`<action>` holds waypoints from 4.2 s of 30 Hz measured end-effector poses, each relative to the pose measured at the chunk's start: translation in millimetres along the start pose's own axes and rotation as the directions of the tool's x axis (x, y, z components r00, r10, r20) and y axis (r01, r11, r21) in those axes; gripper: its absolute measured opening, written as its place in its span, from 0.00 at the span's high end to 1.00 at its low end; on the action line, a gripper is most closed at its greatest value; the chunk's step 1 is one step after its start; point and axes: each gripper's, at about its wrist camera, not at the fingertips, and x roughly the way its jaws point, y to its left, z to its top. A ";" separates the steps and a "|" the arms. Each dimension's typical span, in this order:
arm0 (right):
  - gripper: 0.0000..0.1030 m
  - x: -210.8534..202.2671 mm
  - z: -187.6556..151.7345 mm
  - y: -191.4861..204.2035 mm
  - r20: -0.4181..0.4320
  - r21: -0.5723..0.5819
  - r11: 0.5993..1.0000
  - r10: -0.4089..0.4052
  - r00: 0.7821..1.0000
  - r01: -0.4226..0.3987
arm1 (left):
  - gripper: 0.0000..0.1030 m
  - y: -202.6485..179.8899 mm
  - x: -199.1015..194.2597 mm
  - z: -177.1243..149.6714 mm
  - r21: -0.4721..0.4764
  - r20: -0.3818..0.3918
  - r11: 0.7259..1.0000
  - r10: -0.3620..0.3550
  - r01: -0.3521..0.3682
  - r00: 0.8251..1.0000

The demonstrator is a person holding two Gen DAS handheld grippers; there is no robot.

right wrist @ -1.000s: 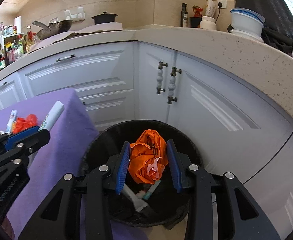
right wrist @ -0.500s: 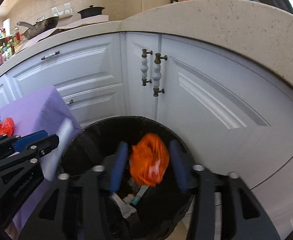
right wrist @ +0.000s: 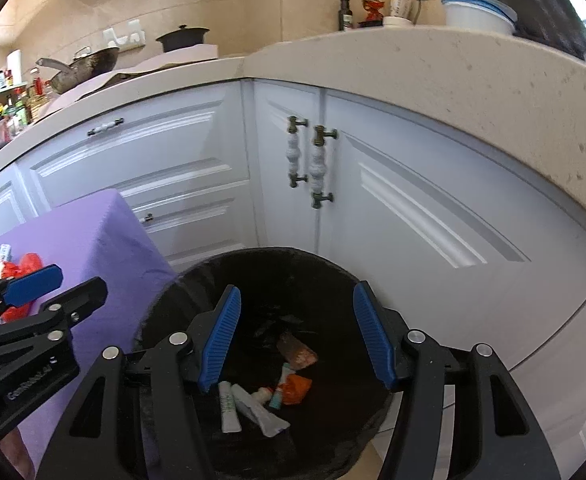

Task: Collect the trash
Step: 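Open both tools over the black bin to drop the orange bag and white tube, then move both tools back to the table and grasp the red bag with the right tool, then carry the red bag over the bin with the right tool while the left tool grasps the green bottle, then open the right tool to drop the red bag while the left tool carries the green bottle into the bin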

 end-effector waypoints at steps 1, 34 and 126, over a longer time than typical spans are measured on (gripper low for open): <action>0.44 -1.3 0.3 3.9 0.001 -0.004 1.000 0.008 1.000 -0.008 | 0.48 6.3 -5.9 -1.4 -0.011 0.006 1.000 0.005 -0.005 1.000; 0.32 -16.2 -0.5 229.5 -0.083 -0.258 0.910 0.314 0.946 -0.324 | 0.34 235.5 -125.9 -93.8 -0.311 -0.025 0.867 0.403 -0.390 0.915; 0.61 -31.7 -24.2 88.6 -0.075 -0.093 0.985 0.140 0.987 -0.147 | 0.76 166.4 -111.7 -90.0 -0.151 0.008 0.960 0.239 -0.235 0.971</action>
